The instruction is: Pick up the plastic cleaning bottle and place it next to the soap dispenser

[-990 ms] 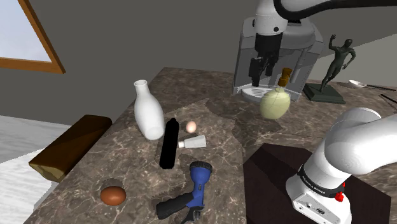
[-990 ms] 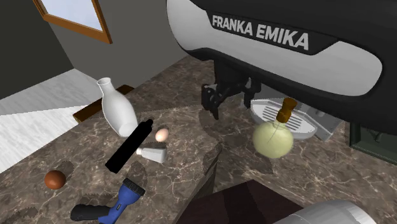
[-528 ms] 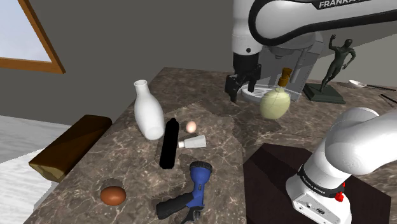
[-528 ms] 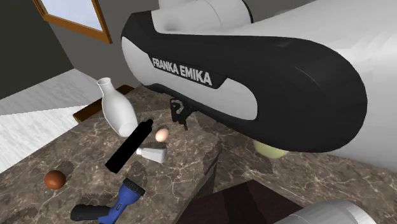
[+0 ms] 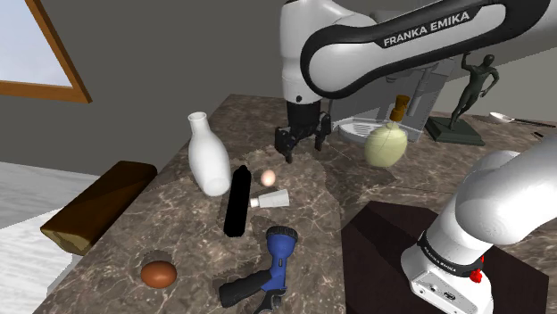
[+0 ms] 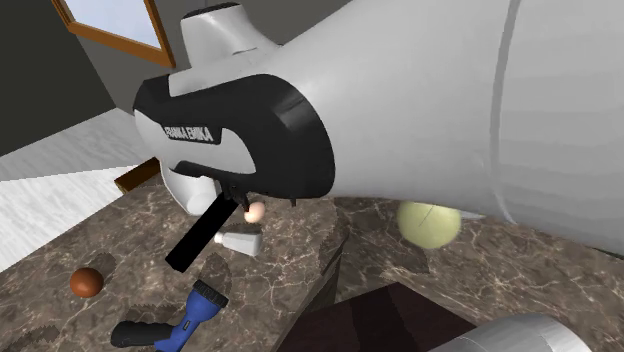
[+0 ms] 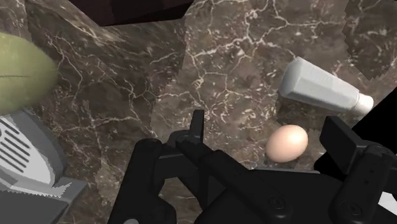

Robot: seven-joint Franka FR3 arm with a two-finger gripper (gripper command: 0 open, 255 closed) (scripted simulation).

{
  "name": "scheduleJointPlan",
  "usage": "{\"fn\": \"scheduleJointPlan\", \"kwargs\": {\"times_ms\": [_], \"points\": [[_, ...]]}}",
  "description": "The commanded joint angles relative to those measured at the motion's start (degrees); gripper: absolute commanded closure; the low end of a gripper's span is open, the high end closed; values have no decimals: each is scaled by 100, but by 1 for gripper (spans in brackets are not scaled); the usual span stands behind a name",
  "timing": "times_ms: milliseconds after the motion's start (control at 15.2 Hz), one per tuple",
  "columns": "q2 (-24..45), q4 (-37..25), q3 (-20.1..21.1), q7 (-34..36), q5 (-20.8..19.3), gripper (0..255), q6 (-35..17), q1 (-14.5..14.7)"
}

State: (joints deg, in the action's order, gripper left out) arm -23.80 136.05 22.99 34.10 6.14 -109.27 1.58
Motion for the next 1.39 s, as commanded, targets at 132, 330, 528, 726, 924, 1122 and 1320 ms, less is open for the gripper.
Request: {"fn": "scheduleJointPlan", "kwargs": {"times_ms": [132, 330, 528, 726, 924, 1122, 1320], "points": [[778, -349, 445, 907, -99, 0, -476, -77], [1464, -719, 730, 1620, -352, 0, -785, -137], [2204, -1168, 936, 2372, -742, 0, -1021, -145], [2973, -1698, 1016, 3124, -1217, 0, -1164, -46], [3614, -2207, 963, 3705, -1611, 0, -1213, 143], [3726, -2097, 924, 3762, -1697, 0, -1415, 170], [3849, -1998, 889, 3827, -1795, 0, -1614, 191]]}}
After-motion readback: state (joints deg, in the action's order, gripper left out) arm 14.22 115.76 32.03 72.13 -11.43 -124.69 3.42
